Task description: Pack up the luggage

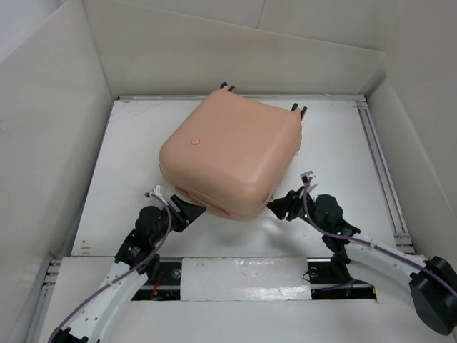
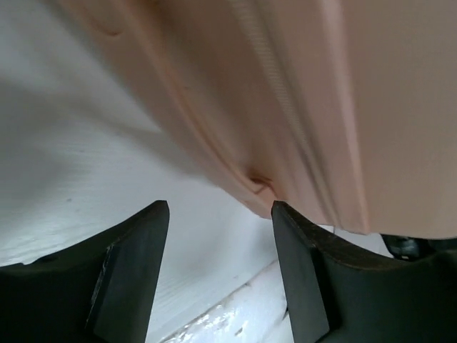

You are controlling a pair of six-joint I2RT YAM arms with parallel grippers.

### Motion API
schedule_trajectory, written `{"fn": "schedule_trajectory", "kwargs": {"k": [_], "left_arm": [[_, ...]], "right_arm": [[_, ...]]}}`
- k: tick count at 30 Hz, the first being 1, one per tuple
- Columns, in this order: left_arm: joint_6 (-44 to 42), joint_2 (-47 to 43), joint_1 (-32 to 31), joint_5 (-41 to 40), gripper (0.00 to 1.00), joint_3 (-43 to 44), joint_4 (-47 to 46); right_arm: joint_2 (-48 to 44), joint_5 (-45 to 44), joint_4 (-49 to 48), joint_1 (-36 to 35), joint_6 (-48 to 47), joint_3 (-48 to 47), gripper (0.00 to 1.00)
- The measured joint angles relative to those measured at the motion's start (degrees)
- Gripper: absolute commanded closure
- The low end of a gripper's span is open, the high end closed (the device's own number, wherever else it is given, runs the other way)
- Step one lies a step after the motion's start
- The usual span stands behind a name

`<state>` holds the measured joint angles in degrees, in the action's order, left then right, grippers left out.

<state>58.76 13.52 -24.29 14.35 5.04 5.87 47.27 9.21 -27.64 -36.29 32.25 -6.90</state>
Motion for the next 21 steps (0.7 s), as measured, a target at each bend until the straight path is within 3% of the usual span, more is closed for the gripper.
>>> {"fn": "schedule_trajectory", "kwargs": {"k": [11, 17, 21], "left_arm": [[2.3, 13.5, 0.0, -1.4, 0.39, -2.4, -15.8], [2.0, 26.1, -0.1, -1.0, 0.52, -2.4, -24.0], [1.7, 27.2, -0.4, -1.4, 0.57, -2.2, -26.6]], "right_arm": [[3.1, 2.7, -5.5, 1.4, -4.3, 0.0, 0.53], [6.0, 7.3, -8.5, 3.8, -5.9, -0.2, 0.53], [7.0, 9.0, -9.4, 4.5, -6.7, -0.6, 0.57]]}}
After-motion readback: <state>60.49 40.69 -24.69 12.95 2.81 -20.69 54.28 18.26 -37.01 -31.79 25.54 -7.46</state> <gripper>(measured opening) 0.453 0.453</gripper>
